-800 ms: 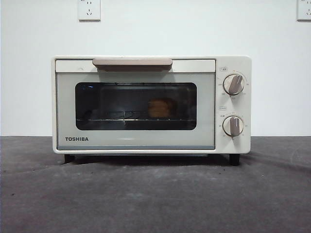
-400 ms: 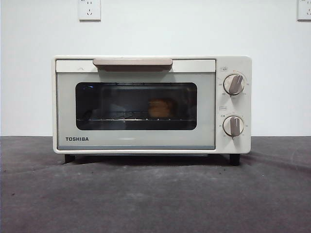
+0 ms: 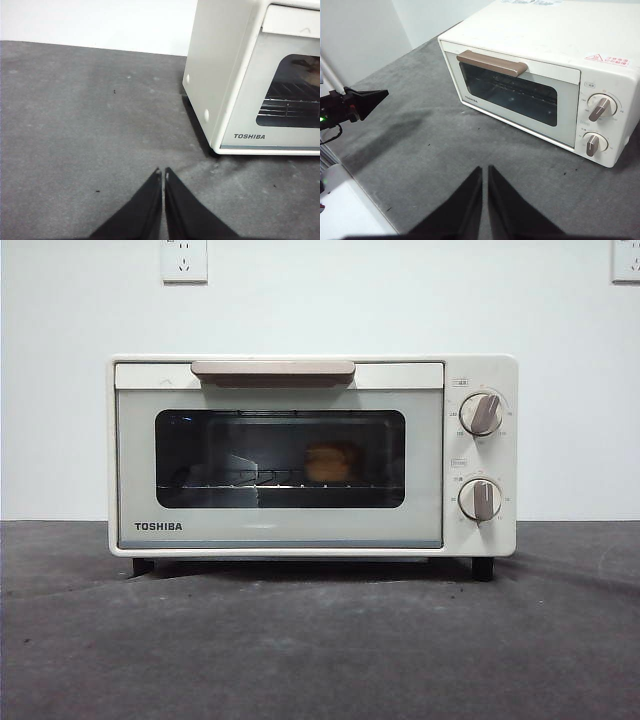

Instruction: The left arm flap open the oven, the right arm pick bread and place it into oven, the left arm flap close the oven

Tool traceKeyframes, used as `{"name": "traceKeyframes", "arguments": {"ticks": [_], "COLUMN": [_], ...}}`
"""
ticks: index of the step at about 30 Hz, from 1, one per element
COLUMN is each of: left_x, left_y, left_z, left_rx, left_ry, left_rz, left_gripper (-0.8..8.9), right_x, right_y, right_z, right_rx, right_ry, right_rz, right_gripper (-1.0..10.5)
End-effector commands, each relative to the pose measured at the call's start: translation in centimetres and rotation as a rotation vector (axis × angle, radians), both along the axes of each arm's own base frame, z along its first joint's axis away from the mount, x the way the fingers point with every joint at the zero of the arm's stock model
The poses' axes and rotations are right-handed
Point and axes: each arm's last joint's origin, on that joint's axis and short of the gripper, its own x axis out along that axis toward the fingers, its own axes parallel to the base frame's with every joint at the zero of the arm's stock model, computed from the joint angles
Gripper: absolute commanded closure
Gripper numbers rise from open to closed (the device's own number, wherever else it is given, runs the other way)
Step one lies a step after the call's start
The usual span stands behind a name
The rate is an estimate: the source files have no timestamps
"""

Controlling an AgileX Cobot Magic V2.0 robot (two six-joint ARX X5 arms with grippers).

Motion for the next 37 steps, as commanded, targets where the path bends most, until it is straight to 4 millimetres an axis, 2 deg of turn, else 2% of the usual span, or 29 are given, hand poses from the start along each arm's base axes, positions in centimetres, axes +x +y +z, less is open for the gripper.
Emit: {"name": "traceKeyframes", "arguments": {"ticks": [1, 5, 9, 14, 19, 27, 31, 34, 37], "left_x": [0.1, 0.1, 0.1, 0.1, 0.1, 0.1, 0.1, 0.1, 0.1], "left_y": [0.0, 0.0, 0.0, 0.0, 0.0, 0.0, 0.0, 0.0, 0.0], "left_z": [-0.8, -0.8, -0.8, -0.8, -0.8, -0.8, -0.8, -0.8, -0.7], "left_rx": [0.007, 0.007, 0.007, 0.007, 0.007, 0.007, 0.007, 0.007, 0.007], "left_ry": [0.026, 0.026, 0.026, 0.026, 0.026, 0.026, 0.026, 0.026, 0.024], "left_rz": [0.005, 0.005, 0.005, 0.005, 0.005, 0.005, 0.005, 0.005, 0.005], "left_gripper": [7.97, 7.97, 7.97, 7.97, 7.97, 7.97, 7.97, 7.97, 7.97], "right_x": [-0.1, 0.5, 1.7, 4.0, 4.7, 4.6, 4.7, 4.5, 4.6], "right_y": [-0.2, -0.6, -1.1, -2.0, -3.2, -4.0, -4.0, -4.0, -4.0], "right_z": [0.6, 0.1, -1.5, -4.5, -8.5, -14.2, -16.2, -17.6, -17.5], "right_rx": [0.004, -0.019, -0.028, 0.050, 0.057, -0.075, -0.108, -0.130, -0.124], "right_ry": [-0.036, -0.041, -0.035, -0.168, -0.230, -0.234, -0.216, -0.165, -0.179], "right_rz": [-0.013, -0.117, -0.269, -0.484, -0.629, -0.688, -0.684, -0.680, -0.680], "right_gripper": [9.3, 9.3, 9.3, 9.3, 9.3, 9.3, 9.3, 9.3, 9.3]}}
